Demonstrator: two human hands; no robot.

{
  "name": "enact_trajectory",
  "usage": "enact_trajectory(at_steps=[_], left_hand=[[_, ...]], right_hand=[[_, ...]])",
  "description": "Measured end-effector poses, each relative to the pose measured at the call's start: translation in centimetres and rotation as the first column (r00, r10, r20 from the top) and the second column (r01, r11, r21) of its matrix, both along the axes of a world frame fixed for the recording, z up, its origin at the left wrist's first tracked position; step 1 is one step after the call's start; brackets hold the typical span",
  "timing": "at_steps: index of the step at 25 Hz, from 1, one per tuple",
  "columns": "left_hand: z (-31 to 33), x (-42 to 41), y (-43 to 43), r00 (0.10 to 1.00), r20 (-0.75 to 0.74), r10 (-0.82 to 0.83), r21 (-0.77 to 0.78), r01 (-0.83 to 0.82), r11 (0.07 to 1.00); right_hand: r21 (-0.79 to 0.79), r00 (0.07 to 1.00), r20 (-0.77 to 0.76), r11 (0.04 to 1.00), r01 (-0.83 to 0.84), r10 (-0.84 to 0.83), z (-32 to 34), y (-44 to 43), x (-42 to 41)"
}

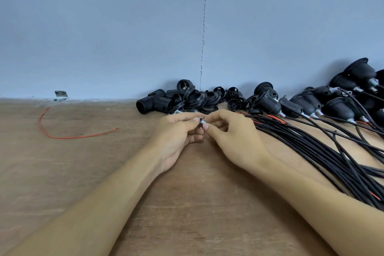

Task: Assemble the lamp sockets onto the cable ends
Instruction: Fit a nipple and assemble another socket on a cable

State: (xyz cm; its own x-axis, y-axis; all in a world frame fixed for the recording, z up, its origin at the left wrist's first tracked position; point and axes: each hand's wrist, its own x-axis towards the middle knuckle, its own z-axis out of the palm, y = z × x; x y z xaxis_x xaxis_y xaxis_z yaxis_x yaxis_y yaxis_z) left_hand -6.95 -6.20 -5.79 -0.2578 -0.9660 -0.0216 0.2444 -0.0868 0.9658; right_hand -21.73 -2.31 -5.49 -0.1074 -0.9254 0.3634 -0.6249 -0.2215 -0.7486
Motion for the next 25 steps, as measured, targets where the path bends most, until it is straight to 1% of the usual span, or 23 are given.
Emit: enact_trajectory(at_steps=[2,5,8,15,20,25], left_hand=[[-0.08,0.09,-0.24,0.999,-0.033,0.006,0.021,-0.006,1.0],[-0.08,0.32,-0.44,0.998,-0.062,-0.014,0.04,0.017,0.999],[-0.19,0.29,-0.28,0.998,-0.048,-0.043,0.014,0.043,0.999],[-0.15,0.42,-0.23,0.996,-0.061,-0.057,0.011,0.058,0.998],[-0.23,0.42,-0.16,0.996,-0.067,-0.052,-0.002,0.052,0.999],[-0.25,0.4,-0.1,0.996,-0.07,-0.049,0.003,0.049,0.999]], right_hand=[[-0.027,0.999,-0.034,0.999,0.031,-0.032,-0.11,0.07,-0.15],[-0.01,0.998,0.059,0.999,0.04,-0.039,-0.02,0.08,-0.7],[-0.042,0.988,0.152,0.999,-0.008,0.014,0.17,0.36,-0.57],[-0.072,0.975,0.219,0.997,-0.009,0.025,0.03,0.29,-0.35],[-0.091,0.985,0.175,0.996,0.009,0.008,0.04,0.26,-0.48],[-0.131,0.989,0.142,0.991,-0.015,0.033,0.11,0.41,-0.58]])
